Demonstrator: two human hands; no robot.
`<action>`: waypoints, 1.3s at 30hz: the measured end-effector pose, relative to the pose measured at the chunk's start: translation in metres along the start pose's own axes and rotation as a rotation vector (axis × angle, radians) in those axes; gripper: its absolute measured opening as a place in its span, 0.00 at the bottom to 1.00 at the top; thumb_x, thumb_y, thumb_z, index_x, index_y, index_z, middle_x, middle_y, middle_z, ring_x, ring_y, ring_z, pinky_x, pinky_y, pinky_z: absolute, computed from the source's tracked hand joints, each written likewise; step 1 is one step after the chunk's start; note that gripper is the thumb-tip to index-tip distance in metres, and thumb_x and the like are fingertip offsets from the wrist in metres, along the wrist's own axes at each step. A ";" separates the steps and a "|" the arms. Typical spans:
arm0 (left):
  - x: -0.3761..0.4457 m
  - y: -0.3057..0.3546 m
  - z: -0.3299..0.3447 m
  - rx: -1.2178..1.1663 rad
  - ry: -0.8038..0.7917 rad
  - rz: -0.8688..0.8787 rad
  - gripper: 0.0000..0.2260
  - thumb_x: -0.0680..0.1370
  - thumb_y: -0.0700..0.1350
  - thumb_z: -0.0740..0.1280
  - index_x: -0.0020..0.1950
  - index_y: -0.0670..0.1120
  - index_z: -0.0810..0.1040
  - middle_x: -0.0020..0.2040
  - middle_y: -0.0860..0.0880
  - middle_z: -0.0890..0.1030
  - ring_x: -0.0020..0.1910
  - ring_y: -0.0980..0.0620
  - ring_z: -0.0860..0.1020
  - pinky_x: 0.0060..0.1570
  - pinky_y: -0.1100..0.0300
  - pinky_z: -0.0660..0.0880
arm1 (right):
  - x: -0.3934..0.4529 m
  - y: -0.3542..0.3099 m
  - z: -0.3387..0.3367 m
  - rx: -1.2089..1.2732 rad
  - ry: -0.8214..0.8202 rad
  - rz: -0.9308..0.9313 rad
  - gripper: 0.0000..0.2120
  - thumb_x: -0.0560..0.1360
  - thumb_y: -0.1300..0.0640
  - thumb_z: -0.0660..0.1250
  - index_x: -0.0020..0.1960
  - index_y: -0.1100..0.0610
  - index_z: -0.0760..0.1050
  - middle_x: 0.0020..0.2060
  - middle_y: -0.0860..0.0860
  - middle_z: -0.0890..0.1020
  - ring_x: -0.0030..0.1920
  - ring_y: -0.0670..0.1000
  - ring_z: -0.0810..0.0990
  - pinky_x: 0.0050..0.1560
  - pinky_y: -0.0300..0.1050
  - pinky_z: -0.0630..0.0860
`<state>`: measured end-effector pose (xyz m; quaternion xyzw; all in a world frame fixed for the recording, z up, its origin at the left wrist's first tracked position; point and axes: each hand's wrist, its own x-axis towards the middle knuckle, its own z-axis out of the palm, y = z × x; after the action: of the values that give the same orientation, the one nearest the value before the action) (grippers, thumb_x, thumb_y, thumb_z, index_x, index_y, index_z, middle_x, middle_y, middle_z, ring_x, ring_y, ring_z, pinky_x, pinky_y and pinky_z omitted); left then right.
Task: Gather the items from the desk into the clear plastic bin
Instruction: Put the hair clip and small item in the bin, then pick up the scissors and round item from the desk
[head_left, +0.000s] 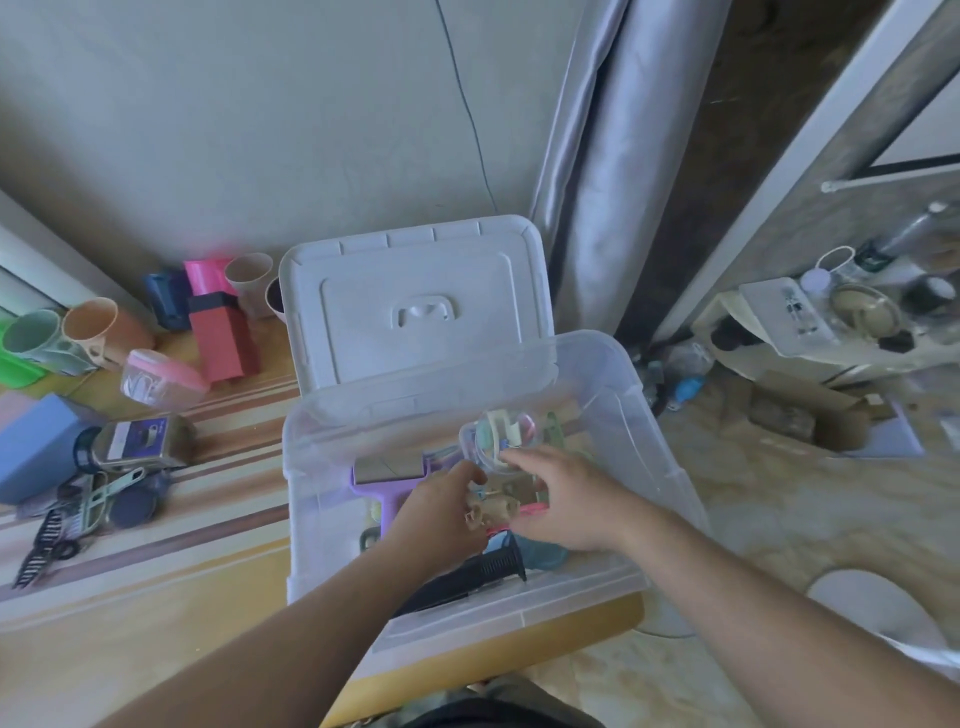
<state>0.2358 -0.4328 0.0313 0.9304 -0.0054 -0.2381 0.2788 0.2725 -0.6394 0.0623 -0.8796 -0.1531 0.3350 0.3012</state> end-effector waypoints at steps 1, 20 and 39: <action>0.002 0.003 0.001 0.014 0.011 0.023 0.24 0.70 0.50 0.76 0.63 0.54 0.72 0.49 0.55 0.79 0.48 0.52 0.76 0.45 0.58 0.74 | 0.000 -0.005 0.004 -0.001 -0.006 -0.016 0.38 0.73 0.43 0.76 0.79 0.39 0.65 0.74 0.39 0.71 0.67 0.45 0.76 0.69 0.50 0.75; -0.036 -0.061 -0.018 0.087 0.065 -0.036 0.31 0.74 0.52 0.73 0.75 0.59 0.68 0.75 0.53 0.67 0.73 0.47 0.63 0.71 0.51 0.68 | 0.054 -0.012 0.054 -0.189 0.164 -0.117 0.16 0.77 0.53 0.75 0.63 0.47 0.78 0.58 0.42 0.80 0.54 0.48 0.81 0.52 0.48 0.82; -0.115 -0.389 -0.149 -0.144 0.536 -0.558 0.16 0.74 0.44 0.70 0.62 0.55 0.80 0.64 0.51 0.72 0.65 0.45 0.68 0.67 0.49 0.68 | 0.204 -0.279 0.192 -0.227 0.348 -0.632 0.20 0.70 0.66 0.73 0.61 0.56 0.81 0.57 0.53 0.80 0.57 0.59 0.77 0.58 0.51 0.77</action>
<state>0.1525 -0.0108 -0.0114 0.9033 0.3372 -0.0532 0.2597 0.2717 -0.2460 0.0237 -0.8606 -0.3995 0.0518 0.3116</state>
